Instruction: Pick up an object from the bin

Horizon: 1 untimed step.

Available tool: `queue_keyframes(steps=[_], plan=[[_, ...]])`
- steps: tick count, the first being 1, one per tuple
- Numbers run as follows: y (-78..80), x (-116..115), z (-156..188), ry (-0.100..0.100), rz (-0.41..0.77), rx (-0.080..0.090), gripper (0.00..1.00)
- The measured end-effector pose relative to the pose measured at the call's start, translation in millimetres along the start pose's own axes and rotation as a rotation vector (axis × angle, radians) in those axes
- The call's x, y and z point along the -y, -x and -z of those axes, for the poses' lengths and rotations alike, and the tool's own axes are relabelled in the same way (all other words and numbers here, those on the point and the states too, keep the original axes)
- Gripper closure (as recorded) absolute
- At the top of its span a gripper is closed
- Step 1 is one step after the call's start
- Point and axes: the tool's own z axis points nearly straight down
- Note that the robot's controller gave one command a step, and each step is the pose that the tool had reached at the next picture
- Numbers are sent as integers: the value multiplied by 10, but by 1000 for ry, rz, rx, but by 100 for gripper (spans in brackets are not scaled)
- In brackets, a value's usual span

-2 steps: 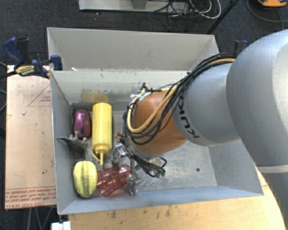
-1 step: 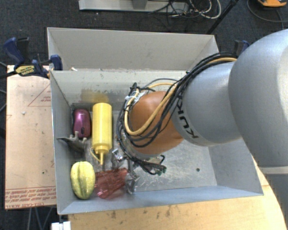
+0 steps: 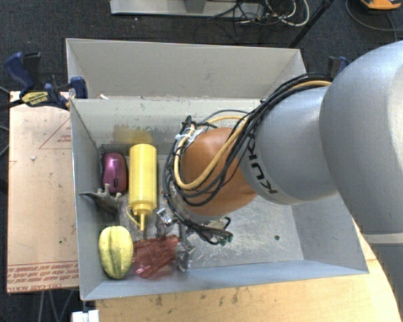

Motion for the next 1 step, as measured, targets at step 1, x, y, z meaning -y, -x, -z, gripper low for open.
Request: queue_keyframes(steps=[1], plan=[[1,1,8,1,-1,-3,100]])
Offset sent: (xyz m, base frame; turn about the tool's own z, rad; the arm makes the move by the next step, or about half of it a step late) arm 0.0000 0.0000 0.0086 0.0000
